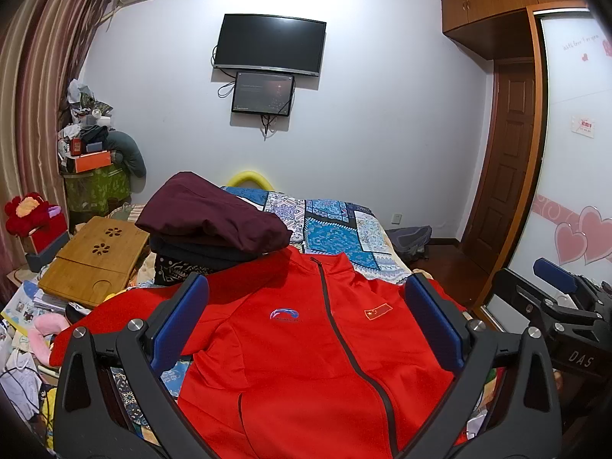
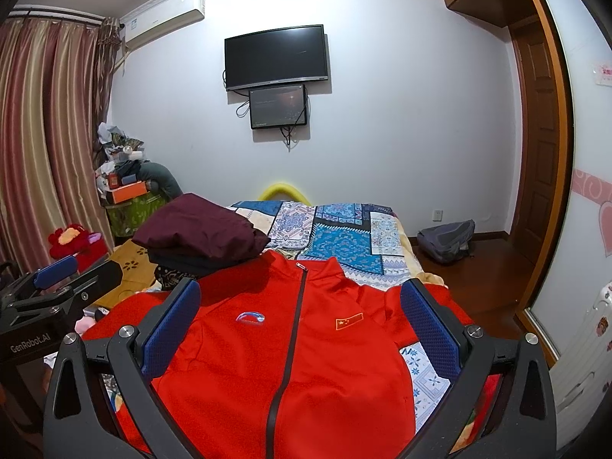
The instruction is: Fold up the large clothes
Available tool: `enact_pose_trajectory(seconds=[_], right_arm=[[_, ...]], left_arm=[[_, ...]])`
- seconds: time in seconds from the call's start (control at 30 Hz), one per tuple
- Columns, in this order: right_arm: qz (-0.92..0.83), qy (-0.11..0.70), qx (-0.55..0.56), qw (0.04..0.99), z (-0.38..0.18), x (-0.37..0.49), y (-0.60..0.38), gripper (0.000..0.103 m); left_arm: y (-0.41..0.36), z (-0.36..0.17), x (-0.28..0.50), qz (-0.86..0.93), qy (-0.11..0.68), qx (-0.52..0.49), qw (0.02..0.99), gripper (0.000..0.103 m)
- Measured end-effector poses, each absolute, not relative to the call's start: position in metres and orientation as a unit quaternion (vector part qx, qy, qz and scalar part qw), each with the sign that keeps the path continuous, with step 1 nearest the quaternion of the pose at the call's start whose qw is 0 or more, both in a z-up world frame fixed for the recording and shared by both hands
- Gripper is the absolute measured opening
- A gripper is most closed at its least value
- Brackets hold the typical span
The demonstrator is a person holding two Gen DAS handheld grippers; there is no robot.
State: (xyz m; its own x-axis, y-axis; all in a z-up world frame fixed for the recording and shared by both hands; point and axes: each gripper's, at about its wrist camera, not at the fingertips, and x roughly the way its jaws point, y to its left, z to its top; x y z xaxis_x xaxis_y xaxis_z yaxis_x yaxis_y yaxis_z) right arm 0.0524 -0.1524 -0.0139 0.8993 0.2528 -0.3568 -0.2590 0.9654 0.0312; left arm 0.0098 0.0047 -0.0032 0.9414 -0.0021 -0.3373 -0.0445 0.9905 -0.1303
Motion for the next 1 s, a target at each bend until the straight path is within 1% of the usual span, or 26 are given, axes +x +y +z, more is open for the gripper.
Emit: enact_pose_trajectory(seconds=[1.0], right_arm=[[0.134, 0.186, -0.012, 0.973, -0.0148, 0.0558, -0.1479, 0.103]], left_arm=[[0.0081, -0.0035, 0.0122, 0.015, 0.17, -0.067, 0.983, 0.103]])
